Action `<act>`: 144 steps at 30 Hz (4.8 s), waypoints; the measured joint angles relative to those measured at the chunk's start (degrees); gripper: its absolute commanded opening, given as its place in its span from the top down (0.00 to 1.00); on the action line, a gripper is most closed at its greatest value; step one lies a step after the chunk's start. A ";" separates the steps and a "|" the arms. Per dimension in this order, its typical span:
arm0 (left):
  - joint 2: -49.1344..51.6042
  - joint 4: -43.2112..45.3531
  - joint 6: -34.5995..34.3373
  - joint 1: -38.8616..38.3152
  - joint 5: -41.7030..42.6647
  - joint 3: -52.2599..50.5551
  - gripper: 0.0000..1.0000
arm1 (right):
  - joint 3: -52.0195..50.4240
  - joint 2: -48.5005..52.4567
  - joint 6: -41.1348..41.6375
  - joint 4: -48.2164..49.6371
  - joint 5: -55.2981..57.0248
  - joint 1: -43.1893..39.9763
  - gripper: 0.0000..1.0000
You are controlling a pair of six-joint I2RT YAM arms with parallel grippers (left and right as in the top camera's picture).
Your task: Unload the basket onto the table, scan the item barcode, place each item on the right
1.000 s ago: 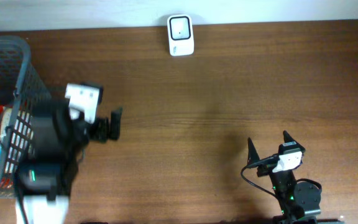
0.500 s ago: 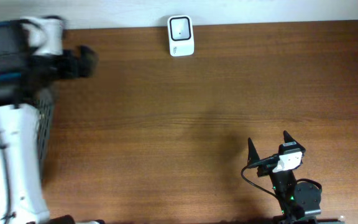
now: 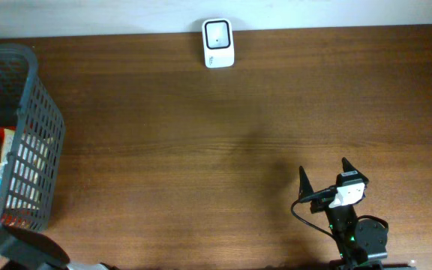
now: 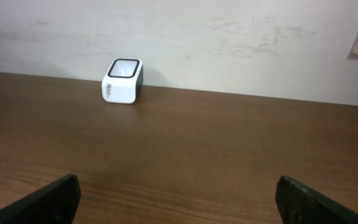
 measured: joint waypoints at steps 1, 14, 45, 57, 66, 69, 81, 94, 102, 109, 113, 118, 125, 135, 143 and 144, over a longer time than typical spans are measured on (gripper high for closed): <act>2.01 -0.15 1.18 0.00 -0.09 -0.85 0.01 | 0.00 0.00 -0.02 0.00 0.00 0.00 0.01; 20.33 1.97 21.84 0.13 3.34 -0.98 1.00 | 0.00 0.00 0.02 0.00 0.00 0.00 0.01; 24.06 -27.78 23.96 -59.98 12.81 42.80 1.00 | 0.00 0.04 -0.02 0.00 0.00 0.00 0.02; 24.48 5.07 23.21 -65.13 12.00 1.09 0.25 | 0.00 0.04 0.02 0.00 0.00 0.00 0.01; 24.28 -13.27 13.64 -59.21 0.22 21.46 0.86 | 0.00 0.04 0.00 0.00 0.00 0.00 0.01; 24.17 -17.11 11.93 -58.05 -1.29 22.27 0.99 | 0.00 0.04 0.00 0.00 -0.02 0.00 0.01; 23.76 1.66 8.33 -61.88 2.84 -0.85 1.00 | 0.00 0.04 0.00 0.00 0.00 0.00 0.01; 20.79 3.17 8.02 -62.60 -0.28 -5.16 0.95 | 0.00 0.04 0.02 0.00 0.00 0.00 0.01; 17.44 0.33 13.16 -53.75 -9.53 8.24 0.61 | 0.00 0.04 0.02 0.00 0.00 0.00 0.01; 19.58 1.64 15.98 -51.71 -10.12 8.02 0.47 | 0.00 0.04 0.00 0.00 0.00 0.00 0.01; 19.47 -2.12 15.96 -51.12 -9.79 11.50 0.24 | 0.00 0.04 0.00 0.00 0.00 0.00 0.01; 6.60 -4.87 9.46 -41.53 -12.31 23.52 0.11 | 0.00 0.04 0.00 0.00 0.00 0.00 0.01; 1.90 -12.31 -0.70 -11.26 -14.78 20.72 0.10 | 0.00 0.04 0.02 0.00 0.00 0.00 0.01; 2.49 4.11 4.24 -4.68 -13.99 -6.97 0.08 | 0.00 0.04 0.02 -0.02 0.00 0.00 0.01; 7.37 8.39 13.51 -2.54 -14.80 -12.13 0.06 | 0.00 0.04 0.02 0.00 0.00 0.00 0.01; 8.57 8.79 14.64 -2.54 -14.84 -12.22 0.06 | 0.00 0.04 0.00 0.00 0.00 0.00 0.01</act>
